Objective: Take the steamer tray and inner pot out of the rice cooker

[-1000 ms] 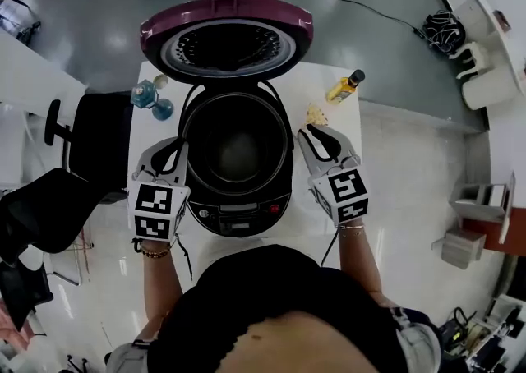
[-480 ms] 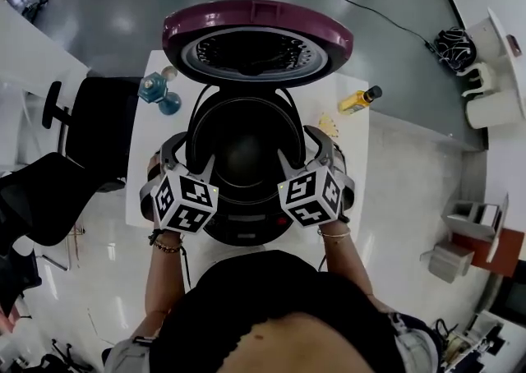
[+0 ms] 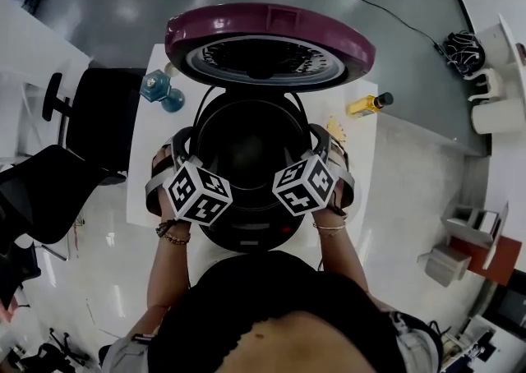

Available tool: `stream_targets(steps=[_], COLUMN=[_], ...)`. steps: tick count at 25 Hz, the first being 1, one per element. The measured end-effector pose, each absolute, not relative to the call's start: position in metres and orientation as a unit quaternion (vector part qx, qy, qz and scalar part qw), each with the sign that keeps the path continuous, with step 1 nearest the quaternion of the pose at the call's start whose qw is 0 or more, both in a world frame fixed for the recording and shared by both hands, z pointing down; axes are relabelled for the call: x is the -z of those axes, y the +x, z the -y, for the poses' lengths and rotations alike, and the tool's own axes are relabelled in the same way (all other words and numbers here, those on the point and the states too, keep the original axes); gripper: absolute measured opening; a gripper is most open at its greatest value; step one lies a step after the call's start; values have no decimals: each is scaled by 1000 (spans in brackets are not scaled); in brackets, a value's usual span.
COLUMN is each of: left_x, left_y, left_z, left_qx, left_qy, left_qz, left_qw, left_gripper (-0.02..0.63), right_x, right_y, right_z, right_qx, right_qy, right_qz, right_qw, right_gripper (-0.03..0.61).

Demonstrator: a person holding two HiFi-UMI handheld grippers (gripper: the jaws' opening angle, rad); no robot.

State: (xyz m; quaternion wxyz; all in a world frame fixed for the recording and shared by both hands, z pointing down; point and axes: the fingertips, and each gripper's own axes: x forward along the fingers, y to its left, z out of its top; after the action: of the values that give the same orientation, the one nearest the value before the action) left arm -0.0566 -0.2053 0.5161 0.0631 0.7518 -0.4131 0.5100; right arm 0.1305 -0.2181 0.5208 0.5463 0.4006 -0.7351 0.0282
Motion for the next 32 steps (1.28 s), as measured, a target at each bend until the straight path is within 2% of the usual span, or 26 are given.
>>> stream_targets(steps=[6,8,9,13,19,27,32], left_x=[-515,-514,-514,-512,-505,-499,-496], left_y=[-59,-60,-61,-63,-64,-65,-67], left_z=[208,210,210,210,211,210,210], left_qx=[-511,-506,-505,-496,-449,-441,-402], left_qy=[748,747,747,747,765,766,782], left_qz=[417,422,424,432,439,438,430], left_qw=[80,85,85,94,145,160,204], left_gripper=[233,217,206,178,151,134,119], right_x=[-508,-499,-494,-479,-467,-460,-458], right_y=[128,124,122,118,121,120,121], right_z=[220,221,221,221,218,221,222], right_qx=[-14,-11,-9,-25,-61,-91,-111], right_qy=[433,442,446,465,487,483,482], right_qz=[744,756,762,789,812,827,832], right_qw=[509,483,469,402,315,273,250], right_gripper=[183,121,111,91,74,64,57])
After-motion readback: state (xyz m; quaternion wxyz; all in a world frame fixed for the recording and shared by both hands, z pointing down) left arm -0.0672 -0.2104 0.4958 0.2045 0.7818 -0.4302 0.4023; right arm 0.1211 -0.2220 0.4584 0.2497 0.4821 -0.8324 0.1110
